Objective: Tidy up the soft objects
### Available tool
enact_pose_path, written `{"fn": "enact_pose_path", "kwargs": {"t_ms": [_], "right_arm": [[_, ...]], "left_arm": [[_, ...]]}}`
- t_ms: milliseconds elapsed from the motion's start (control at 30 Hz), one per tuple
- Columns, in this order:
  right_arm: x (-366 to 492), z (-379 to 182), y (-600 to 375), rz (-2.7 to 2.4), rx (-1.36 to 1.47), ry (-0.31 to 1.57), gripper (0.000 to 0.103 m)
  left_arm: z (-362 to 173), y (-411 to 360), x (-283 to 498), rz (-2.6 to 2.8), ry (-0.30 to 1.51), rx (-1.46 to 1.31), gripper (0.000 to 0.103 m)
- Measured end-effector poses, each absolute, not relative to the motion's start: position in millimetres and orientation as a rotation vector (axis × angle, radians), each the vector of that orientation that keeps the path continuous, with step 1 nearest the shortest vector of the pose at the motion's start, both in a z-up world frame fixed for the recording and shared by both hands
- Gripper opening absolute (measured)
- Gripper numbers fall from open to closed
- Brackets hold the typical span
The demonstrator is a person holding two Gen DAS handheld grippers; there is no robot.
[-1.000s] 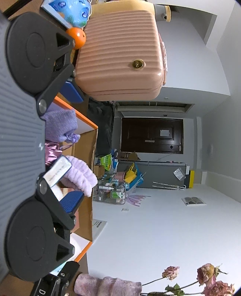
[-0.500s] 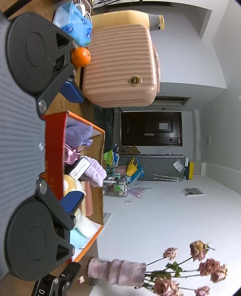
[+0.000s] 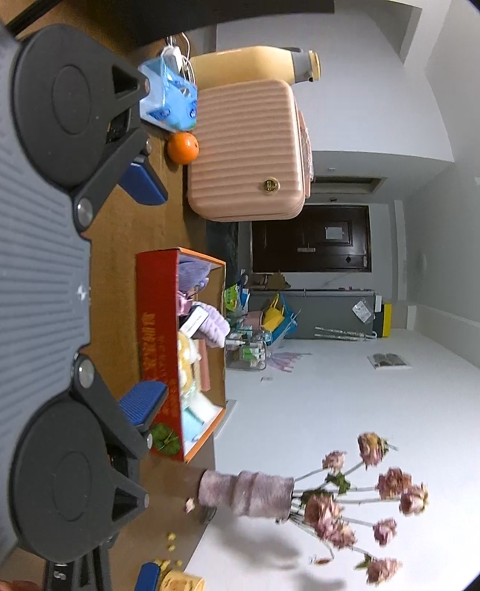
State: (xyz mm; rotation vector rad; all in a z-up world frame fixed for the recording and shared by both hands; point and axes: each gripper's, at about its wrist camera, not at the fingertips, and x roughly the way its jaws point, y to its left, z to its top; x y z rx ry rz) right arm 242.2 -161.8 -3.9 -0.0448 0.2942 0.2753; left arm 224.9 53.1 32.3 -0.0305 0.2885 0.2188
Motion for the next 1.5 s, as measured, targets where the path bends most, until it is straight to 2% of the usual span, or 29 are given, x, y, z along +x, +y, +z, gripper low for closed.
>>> {"fn": "enact_pose_path", "kwargs": {"t_ms": [400, 667, 1500], "right_arm": [[132.4, 26.0, -194.2, 0.254, -0.008, 0.281, 0.103], [85.0, 37.9, -205.9, 0.243, -0.017, 0.259, 0.103], [71.1, 45.2, -206.6, 0.240, -0.028, 0.244, 0.103]], "left_arm": [[41.0, 34.6, 107.0, 0.154, 0.308, -0.001, 0.103], [44.8, 20.3, 59.5, 0.120, 0.302, -0.006, 0.103], [54.0, 15.7, 32.9, 0.107, 0.279, -0.001, 0.103]]}}
